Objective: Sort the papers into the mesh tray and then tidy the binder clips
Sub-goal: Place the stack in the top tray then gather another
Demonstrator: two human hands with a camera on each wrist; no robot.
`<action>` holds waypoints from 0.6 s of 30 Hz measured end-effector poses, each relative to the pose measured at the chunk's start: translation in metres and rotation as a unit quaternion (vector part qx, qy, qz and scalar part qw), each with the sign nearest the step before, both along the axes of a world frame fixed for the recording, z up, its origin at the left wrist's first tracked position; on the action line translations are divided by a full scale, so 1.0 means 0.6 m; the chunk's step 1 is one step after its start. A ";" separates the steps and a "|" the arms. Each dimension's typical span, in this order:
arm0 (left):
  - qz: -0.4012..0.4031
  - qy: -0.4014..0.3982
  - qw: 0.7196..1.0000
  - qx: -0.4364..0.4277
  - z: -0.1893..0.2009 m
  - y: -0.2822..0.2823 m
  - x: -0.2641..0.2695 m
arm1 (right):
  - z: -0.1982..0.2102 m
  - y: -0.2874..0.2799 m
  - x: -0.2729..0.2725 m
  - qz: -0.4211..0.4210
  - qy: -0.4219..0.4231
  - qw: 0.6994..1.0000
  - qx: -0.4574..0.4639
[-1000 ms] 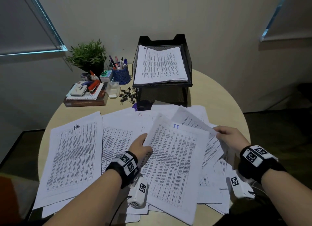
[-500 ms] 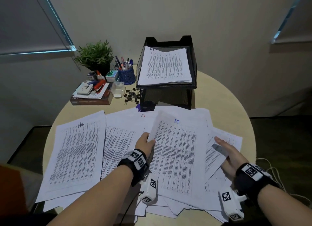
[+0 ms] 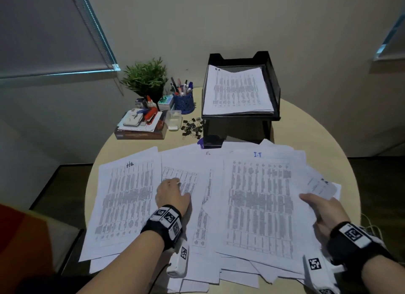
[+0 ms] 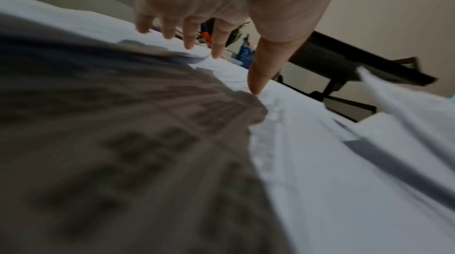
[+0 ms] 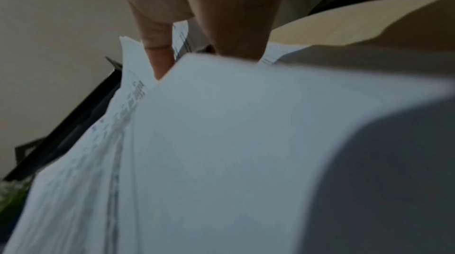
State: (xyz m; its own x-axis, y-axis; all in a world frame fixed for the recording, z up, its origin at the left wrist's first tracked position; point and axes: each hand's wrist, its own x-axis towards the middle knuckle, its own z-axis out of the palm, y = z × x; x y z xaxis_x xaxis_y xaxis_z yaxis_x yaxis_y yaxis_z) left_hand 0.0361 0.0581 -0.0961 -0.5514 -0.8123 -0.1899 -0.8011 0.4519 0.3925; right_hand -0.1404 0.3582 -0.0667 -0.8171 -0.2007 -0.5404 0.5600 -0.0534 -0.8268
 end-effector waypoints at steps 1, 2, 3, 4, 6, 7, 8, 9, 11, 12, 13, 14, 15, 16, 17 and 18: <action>0.018 -0.045 0.999 0.008 -0.002 -0.014 0.016 | 0.005 0.001 0.000 -0.006 0.001 1.000 -0.003; 0.035 -0.069 0.997 0.026 -0.002 -0.025 0.029 | 0.005 0.001 -0.001 -0.013 0.005 1.000 -0.003; 0.052 -0.085 0.994 0.050 -0.003 -0.034 0.040 | 0.005 0.001 -0.003 -0.020 0.005 1.000 -0.014; 0.060 -0.085 0.993 0.062 -0.008 -0.044 0.047 | 0.009 0.000 -0.003 -0.019 0.000 1.000 -0.025; 0.055 -0.080 0.993 0.065 -0.008 -0.057 0.054 | 0.008 -0.002 -0.003 -0.018 -0.010 0.999 -0.033; 0.047 -0.085 0.994 0.055 -0.005 -0.062 0.055 | 0.012 -0.005 -0.002 -0.006 -0.013 0.999 -0.033; 0.038 -0.087 0.995 0.042 -0.003 -0.070 0.056 | 0.016 -0.009 -0.003 -0.005 -0.010 0.999 -0.036; 0.032 -0.092 0.995 0.036 0.002 -0.075 0.058 | 0.023 -0.015 -0.002 0.000 0.000 0.999 -0.038; 0.009 -0.106 0.994 0.031 0.010 -0.087 0.064 | 0.032 -0.021 -0.005 0.005 0.012 0.999 -0.049; -0.001 -0.115 0.993 0.031 0.012 -0.093 0.067 | 0.038 -0.025 -0.005 0.000 0.014 0.998 -0.054; -0.010 -0.124 0.992 0.029 0.016 -0.098 0.069 | 0.044 -0.027 -0.004 -0.003 0.023 0.998 -0.062; -0.021 -0.130 0.991 0.023 0.019 -0.102 0.070 | 0.051 -0.031 -0.003 0.001 0.028 0.998 -0.057; -0.032 -0.131 0.991 0.017 0.024 -0.104 0.070 | 0.055 -0.031 -0.006 0.010 0.031 0.998 -0.059; -0.042 -0.129 0.991 0.009 0.028 -0.106 0.070 | 0.065 -0.033 -0.006 0.022 0.030 0.997 -0.060; -0.050 -0.123 0.991 0.005 0.033 -0.106 0.069 | 0.072 -0.035 -0.009 0.024 0.027 0.997 -0.073; -0.053 -0.112 0.992 0.011 0.037 -0.105 0.067 | 0.085 -0.038 -0.007 0.029 0.029 0.996 -0.084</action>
State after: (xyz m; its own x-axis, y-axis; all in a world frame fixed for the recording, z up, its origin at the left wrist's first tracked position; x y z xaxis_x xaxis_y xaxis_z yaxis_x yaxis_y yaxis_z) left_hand 0.0765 -0.0051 -0.0739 -0.5746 -0.7470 -0.3344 -0.8183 0.5309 0.2202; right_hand -0.1444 0.3356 -0.0160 -0.8302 -0.3314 -0.4483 0.5182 -0.1622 -0.8397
